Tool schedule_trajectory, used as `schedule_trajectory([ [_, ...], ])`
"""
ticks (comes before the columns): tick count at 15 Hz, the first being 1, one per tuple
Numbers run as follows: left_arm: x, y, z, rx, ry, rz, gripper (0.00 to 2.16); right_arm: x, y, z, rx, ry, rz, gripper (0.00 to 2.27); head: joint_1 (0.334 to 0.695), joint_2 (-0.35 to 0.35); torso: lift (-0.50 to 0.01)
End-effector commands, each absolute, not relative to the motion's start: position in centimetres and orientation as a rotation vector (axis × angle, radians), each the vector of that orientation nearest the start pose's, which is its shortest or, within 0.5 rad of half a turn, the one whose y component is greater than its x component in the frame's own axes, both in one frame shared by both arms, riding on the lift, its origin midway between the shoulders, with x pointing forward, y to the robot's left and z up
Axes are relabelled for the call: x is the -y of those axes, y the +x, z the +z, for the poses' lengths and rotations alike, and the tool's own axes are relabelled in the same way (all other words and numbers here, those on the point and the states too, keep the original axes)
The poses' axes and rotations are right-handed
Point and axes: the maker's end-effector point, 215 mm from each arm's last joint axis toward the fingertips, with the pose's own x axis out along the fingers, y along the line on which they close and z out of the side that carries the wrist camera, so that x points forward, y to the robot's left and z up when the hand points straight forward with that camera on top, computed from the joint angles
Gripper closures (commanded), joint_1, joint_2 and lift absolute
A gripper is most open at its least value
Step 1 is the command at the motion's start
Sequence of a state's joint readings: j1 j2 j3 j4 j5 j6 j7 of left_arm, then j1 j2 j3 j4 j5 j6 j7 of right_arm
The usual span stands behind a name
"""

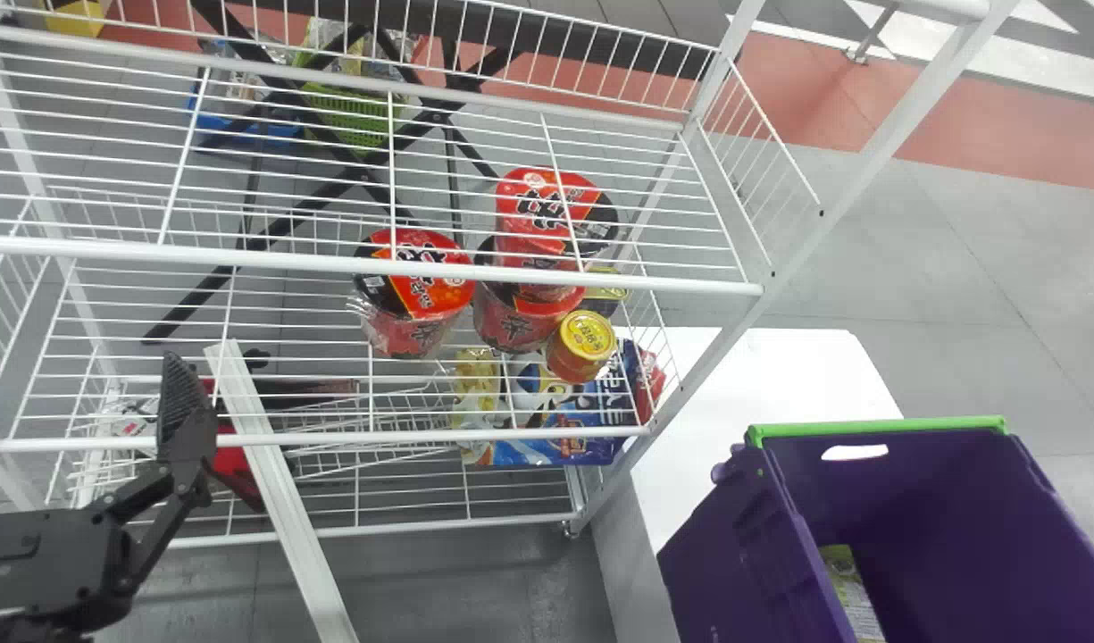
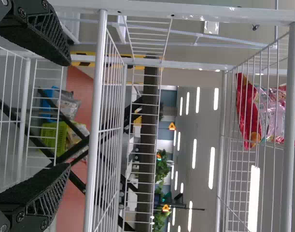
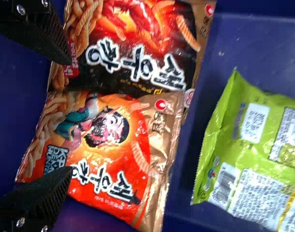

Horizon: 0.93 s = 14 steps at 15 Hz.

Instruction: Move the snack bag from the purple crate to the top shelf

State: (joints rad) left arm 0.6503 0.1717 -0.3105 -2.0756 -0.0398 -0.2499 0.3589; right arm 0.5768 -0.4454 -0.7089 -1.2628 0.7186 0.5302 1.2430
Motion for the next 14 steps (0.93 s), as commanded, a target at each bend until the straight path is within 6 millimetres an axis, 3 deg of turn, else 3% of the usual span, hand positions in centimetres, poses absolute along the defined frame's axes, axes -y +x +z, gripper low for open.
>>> schedule_trajectory([
  [1, -15.2, 37.4, -31.4, 0.095, -0.056, 0.008, 0.06, 63.6, -2.0, -61.5, -1.743, -0.130, 0.178, 0.02, 0.695, -0.350, -0.455],
  [5, -15.3, 37.5, -31.7, 0.098, -0.062, 0.011, 0.06, 63.3, -1.9, -62.4, -1.742, -0.167, 0.163, 0.02, 0.695, -0.350, -0.455],
  [14, -15.4, 37.5, -31.3, 0.114, -0.075, 0.011, 0.06, 65.7, -2.0, -64.0, -1.718, -0.352, 0.074, 0.10, 0.695, -0.350, -0.455],
])
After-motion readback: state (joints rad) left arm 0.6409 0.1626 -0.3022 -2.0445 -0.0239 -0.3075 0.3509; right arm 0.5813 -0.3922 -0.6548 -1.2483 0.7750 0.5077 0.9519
